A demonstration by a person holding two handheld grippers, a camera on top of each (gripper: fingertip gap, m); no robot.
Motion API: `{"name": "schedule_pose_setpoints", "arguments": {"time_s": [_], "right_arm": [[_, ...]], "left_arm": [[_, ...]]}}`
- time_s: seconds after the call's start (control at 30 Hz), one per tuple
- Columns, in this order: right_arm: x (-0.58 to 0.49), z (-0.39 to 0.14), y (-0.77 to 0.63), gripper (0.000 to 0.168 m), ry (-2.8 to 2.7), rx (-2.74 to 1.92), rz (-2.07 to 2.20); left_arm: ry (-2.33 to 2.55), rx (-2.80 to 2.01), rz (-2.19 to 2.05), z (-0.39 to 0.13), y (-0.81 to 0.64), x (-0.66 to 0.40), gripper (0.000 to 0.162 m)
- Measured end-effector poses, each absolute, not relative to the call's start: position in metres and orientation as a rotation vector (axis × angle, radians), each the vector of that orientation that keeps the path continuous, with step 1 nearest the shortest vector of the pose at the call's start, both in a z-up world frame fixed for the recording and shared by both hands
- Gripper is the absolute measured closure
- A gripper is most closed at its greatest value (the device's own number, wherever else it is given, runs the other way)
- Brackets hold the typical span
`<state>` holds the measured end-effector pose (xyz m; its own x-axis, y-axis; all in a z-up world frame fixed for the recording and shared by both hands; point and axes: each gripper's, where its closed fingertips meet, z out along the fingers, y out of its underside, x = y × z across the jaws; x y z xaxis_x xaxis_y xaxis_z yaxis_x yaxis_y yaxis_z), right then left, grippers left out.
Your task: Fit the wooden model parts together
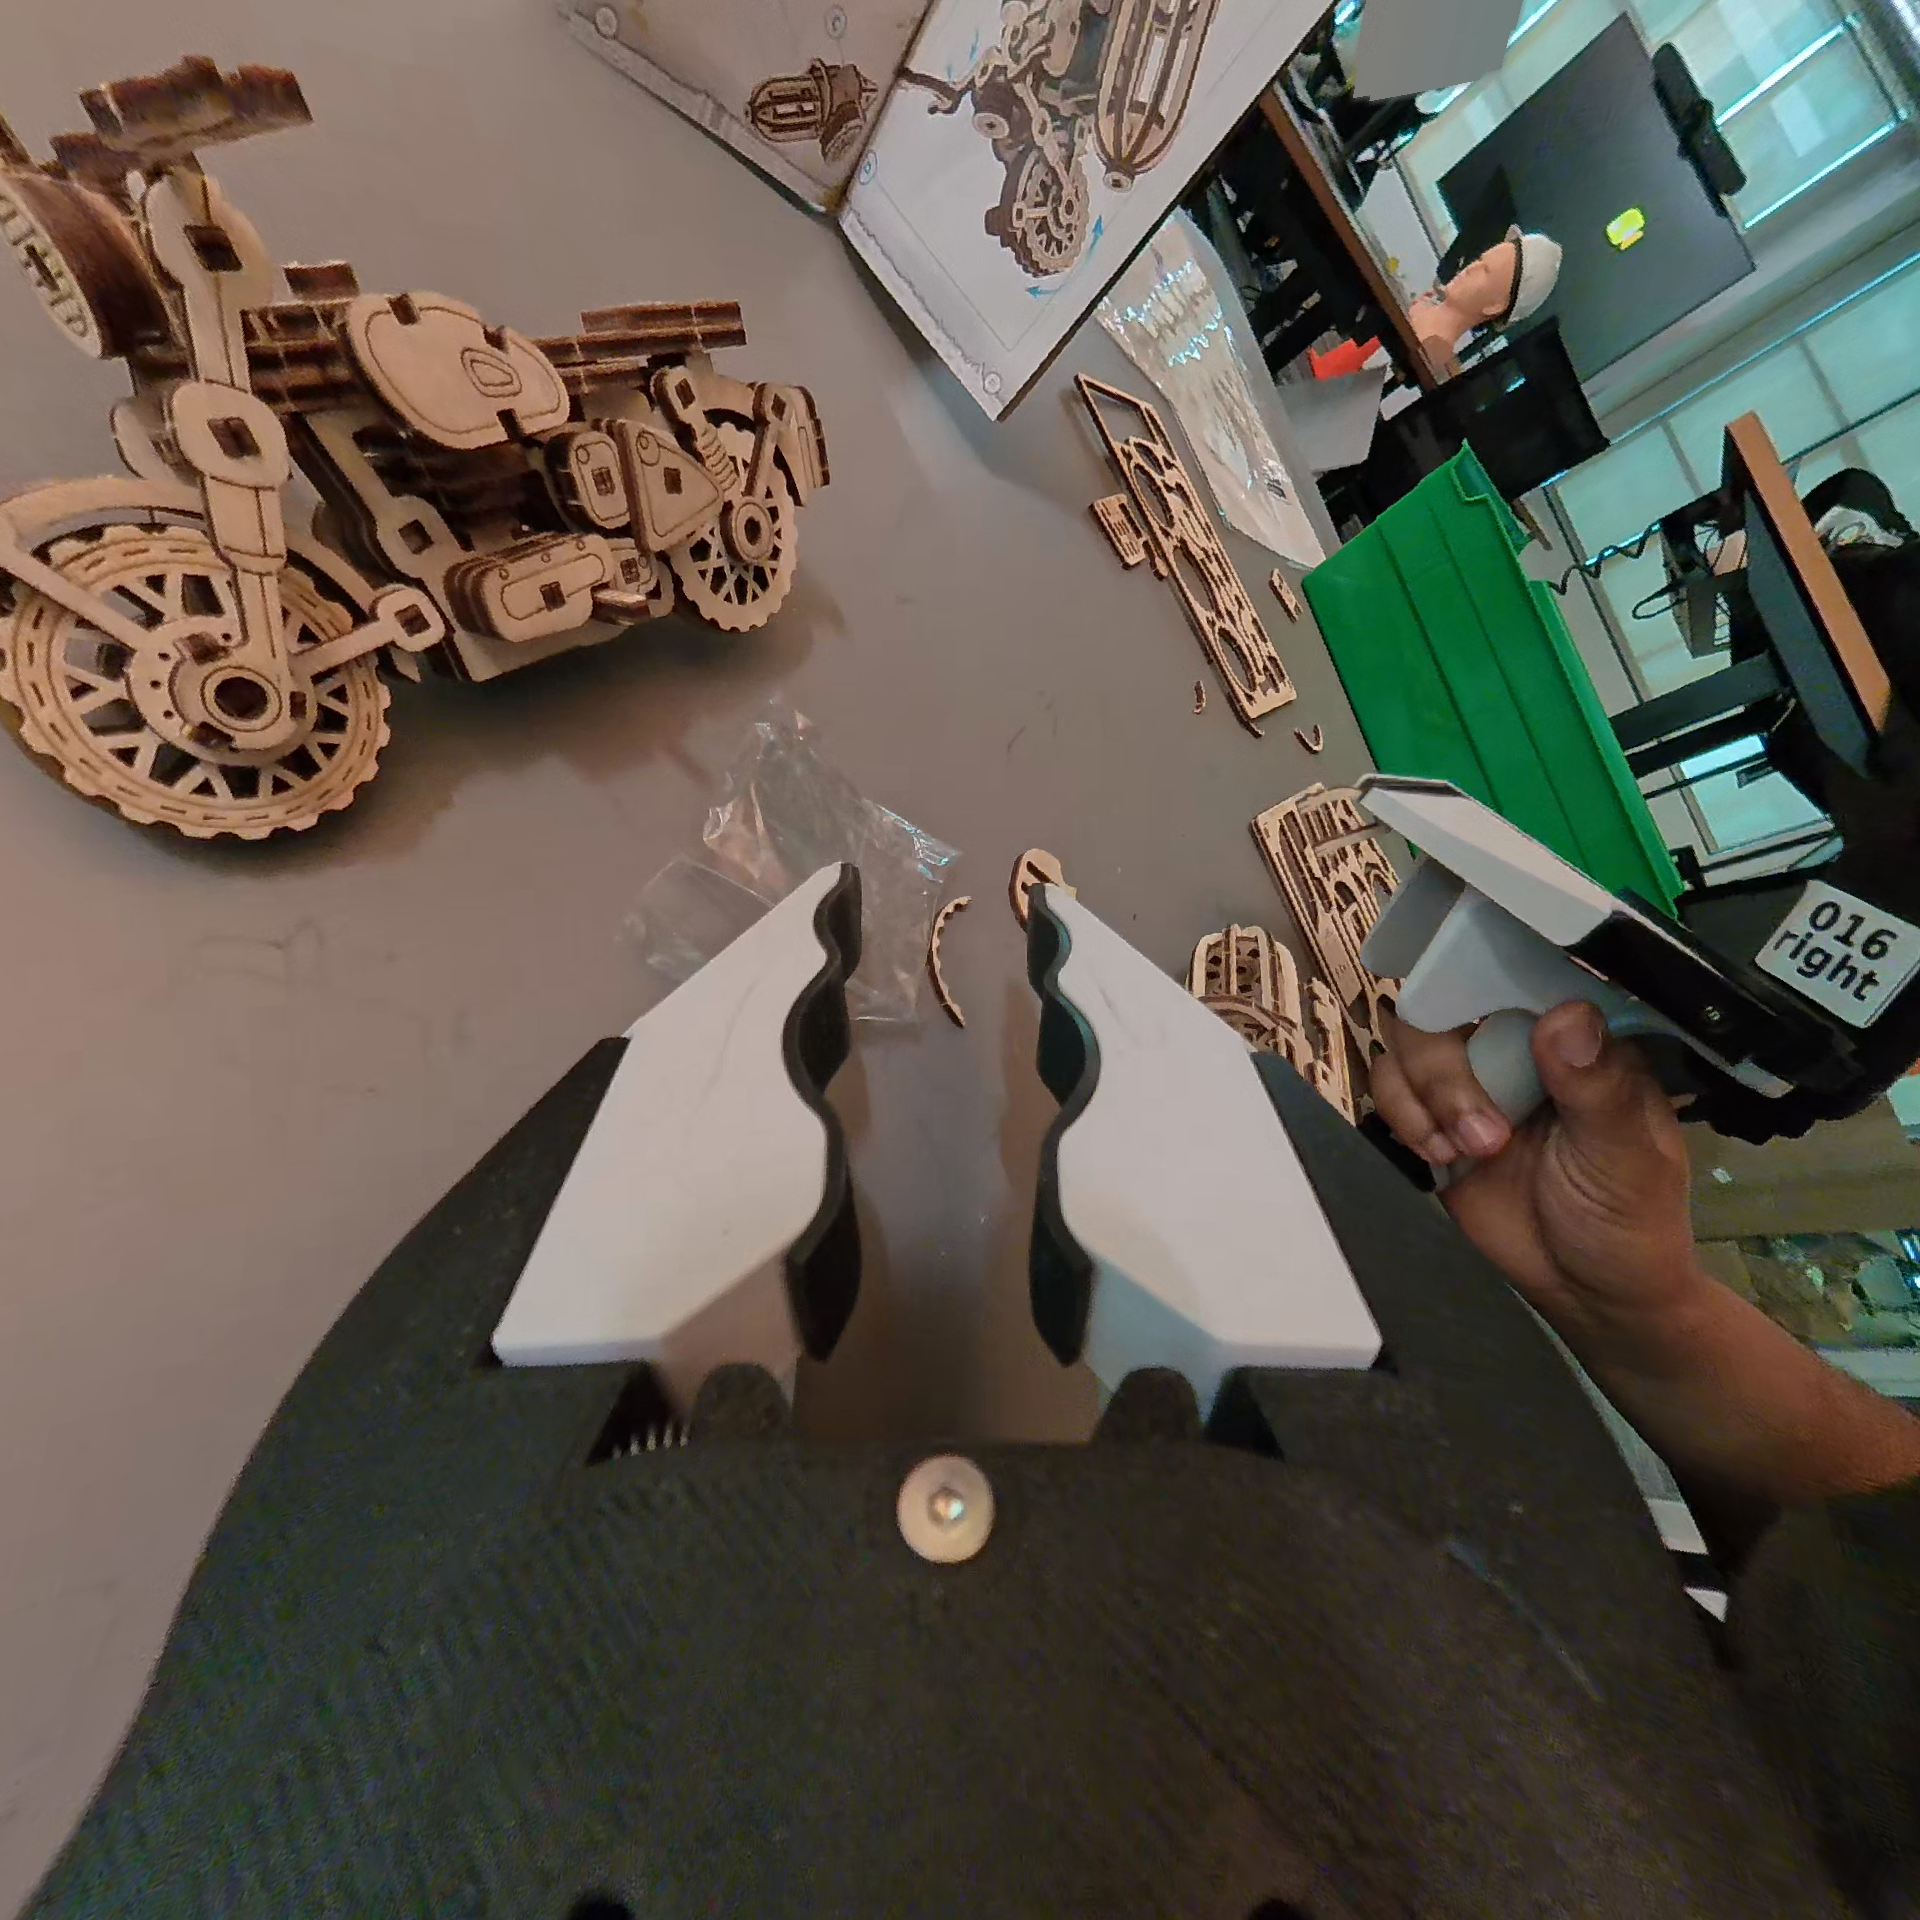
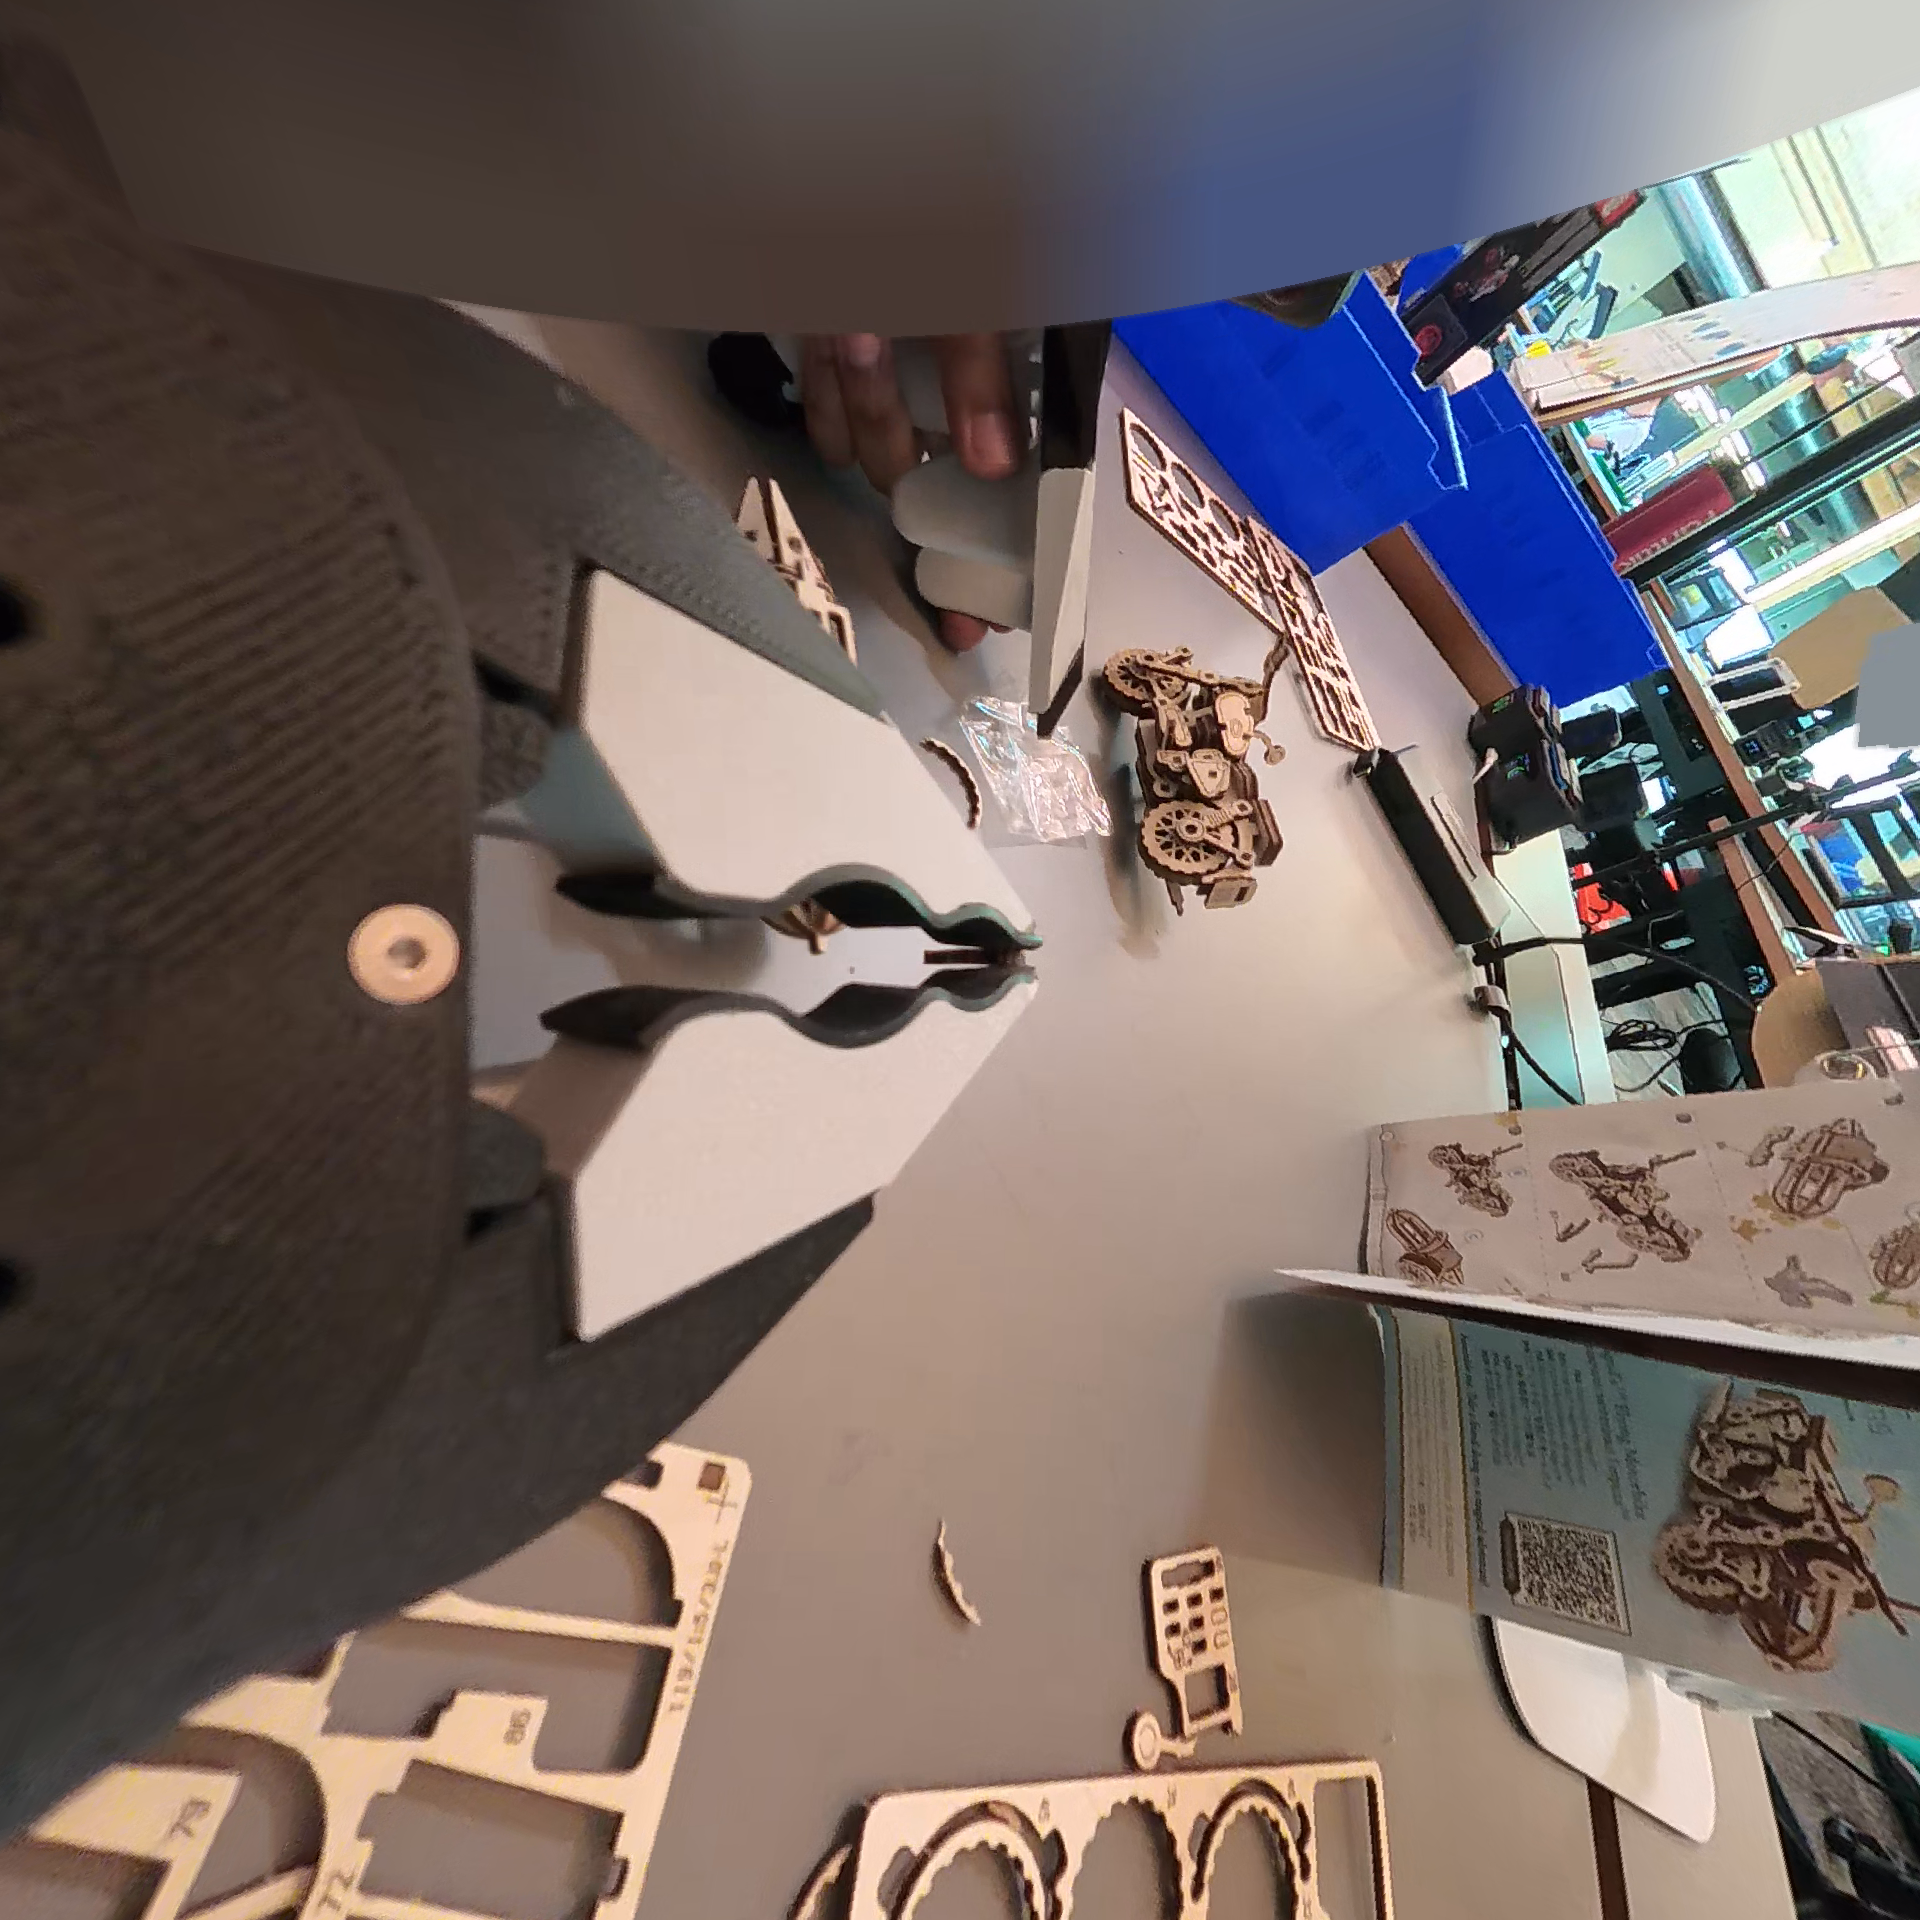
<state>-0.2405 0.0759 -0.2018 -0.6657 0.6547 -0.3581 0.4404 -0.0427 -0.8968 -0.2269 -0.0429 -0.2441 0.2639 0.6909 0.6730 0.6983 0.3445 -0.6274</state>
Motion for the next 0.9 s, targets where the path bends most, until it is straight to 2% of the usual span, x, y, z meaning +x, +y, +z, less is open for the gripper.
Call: {"name": "schedule_pose_setpoints", "arguments": {"time_s": [0.33,0.57,0.77,0.9], "right_arm": [[-0.235,-0.203,0.071,0.167,-2.076,-1.131,1.761],[-0.236,-0.205,0.073,0.168,-2.076,-1.181,1.773],[-0.241,-0.21,0.076,0.168,-2.072,-1.245,1.755],[-0.244,-0.214,0.076,0.168,-2.085,-1.295,1.749]], "left_arm": [[-1.428,-1.384,-0.031,-0.244,-0.04,-0.22,0.128],[-1.406,-1.229,-0.162,-0.223,-0.037,-0.217,0.13],[-1.442,-1.063,-0.368,-0.23,-0.03,-0.216,0.139],[-1.446,-1.003,-0.354,-0.229,-0.038,-0.222,0.146]]}}
